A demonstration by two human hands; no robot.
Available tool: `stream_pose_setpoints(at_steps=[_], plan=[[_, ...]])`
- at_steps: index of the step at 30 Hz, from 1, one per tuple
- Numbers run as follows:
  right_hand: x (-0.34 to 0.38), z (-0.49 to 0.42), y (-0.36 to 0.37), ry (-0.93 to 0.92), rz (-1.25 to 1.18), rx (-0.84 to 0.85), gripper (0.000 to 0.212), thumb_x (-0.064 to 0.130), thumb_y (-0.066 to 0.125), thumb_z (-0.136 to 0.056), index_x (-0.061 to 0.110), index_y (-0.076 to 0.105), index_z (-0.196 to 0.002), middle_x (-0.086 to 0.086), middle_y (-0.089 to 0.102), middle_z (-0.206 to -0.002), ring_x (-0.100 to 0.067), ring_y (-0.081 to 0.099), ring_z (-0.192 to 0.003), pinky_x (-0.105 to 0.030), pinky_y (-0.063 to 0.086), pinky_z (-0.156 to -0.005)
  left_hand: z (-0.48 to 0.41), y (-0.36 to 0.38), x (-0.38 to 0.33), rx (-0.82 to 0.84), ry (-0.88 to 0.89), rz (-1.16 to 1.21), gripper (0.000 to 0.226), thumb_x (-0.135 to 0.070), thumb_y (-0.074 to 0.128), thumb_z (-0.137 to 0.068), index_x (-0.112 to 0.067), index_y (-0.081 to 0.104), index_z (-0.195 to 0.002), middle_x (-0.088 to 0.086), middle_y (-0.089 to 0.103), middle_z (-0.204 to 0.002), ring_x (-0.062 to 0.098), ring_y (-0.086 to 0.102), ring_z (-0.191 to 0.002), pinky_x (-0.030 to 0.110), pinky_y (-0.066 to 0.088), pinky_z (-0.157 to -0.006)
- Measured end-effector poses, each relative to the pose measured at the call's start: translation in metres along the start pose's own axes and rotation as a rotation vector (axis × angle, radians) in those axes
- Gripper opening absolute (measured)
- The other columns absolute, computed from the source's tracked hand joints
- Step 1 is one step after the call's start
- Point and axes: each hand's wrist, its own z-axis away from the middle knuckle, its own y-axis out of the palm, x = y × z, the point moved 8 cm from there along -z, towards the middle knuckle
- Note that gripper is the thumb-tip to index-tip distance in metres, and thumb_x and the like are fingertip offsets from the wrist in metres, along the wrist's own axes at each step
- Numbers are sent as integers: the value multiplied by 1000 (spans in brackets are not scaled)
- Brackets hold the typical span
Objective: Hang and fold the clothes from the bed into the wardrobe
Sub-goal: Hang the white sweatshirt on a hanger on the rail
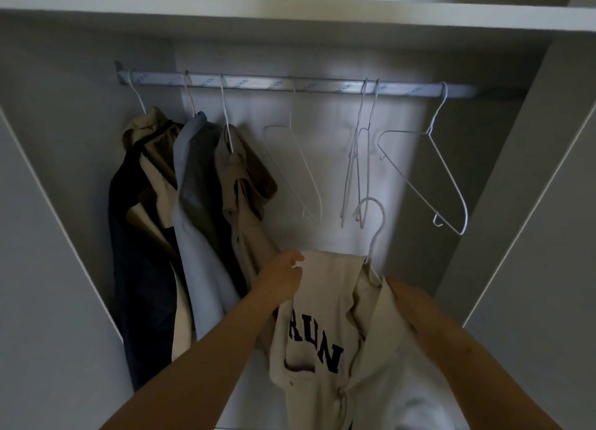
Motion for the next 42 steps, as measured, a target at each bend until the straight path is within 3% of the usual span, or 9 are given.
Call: stream_pose_setpoints(at_steps=[7, 13, 16, 19, 22, 28, 32, 36, 42], plan=[[27, 14, 54, 1, -69, 209, 55, 49, 45, -93, 8, 50, -130, -15, 55, -125, -30, 53, -108, -41, 38, -104, -16, -51, -16, -230, 105, -628, 40, -18, 41, -94, -17, 43, -134, 9, 26, -148, 28, 28, -132, 34, 27, -105], [80, 5, 95, -71, -116, 286, 53, 47, 45, -93, 9, 50, -130, -11, 58, -115, -20, 53, -89, -32, 41, -88, -64, -108, -23, -341, 97, -818, 51, -41, 44, -94, -28, 31, -141, 4, -8, -156, 31, 2, -142, 45, 21, -111], [99, -8, 108, -68, -123, 271, 49, 44, 44, -94, 8, 51, -127, -8, 58, -100, -22, 54, -89, -34, 43, -86, -88, -120, -10, -198, 85, -807, 50, -53, 29, -95, -22, 53, -126, 0, -2, -157, 30, 1, -143, 47, 23, -110], [119, -21, 118, -64, -167, 261, 47, 41, 46, -94, 8, 51, -127, -11, 59, -102, -25, 56, -93, -36, 45, -85, -93, -149, 13, -231, 104, -913, 53, -55, 29, -95, -16, 65, -102, 8, 48, -134, 26, 39, -128, 38, 33, -100], [148, -34, 134, -103, -177, 256, 46, 37, 47, -95, 8, 47, -131, -11, 57, -107, -25, 54, -96, -35, 44, -84, -94, -182, 29, -255, 89, -781, 43, -47, 37, -96, -16, 51, -69, 4, 62, -82, 21, 62, -82, 32, 46, -72], [215, -42, 170, -210, -251, 236, 41, 29, 45, -97, 5, 48, -129, -11, 58, -106, -25, 55, -98, -36, 44, -89, -115, -224, 2, -455, 385, -536, 32, -11, 43, -95, -12, 54, -125, 11, 54, -125, 28, 50, -111, 36, 43, -92], [263, -44, 179, -259, -364, 196, 40, 22, 44, -97, 2, 44, -133, -16, 54, -121, -28, 52, -106, -35, 42, -89, -124, -260, 0, -689, 354, -233, 32, -14, 60, -88, -15, 57, -120, 10, 46, -114, 20, 51, -91, 27, 43, -74], [317, -47, 187, -347, -442, 183, 34, 14, 42, -97, -2, 49, -127, -14, 60, -101, -18, 54, -74, -32, 44, -80, -154, -252, 2, -501, 353, -143, 36, -10, 67, -82, -16, 60, -116, 8, 38, -131, 14, 40, -111, 1, 20, -85], [347, -80, 208, -355, -330, 133, 38, 12, 39, -98, -3, 42, -133, -19, 54, -123, -23, 52, -85, -31, 44, -75, -166, -235, 23, -410, 335, 35, 35, 8, 56, -80, -11, 65, -108, 11, 42, -131, 21, 42, -120, -5, 18, -85]])
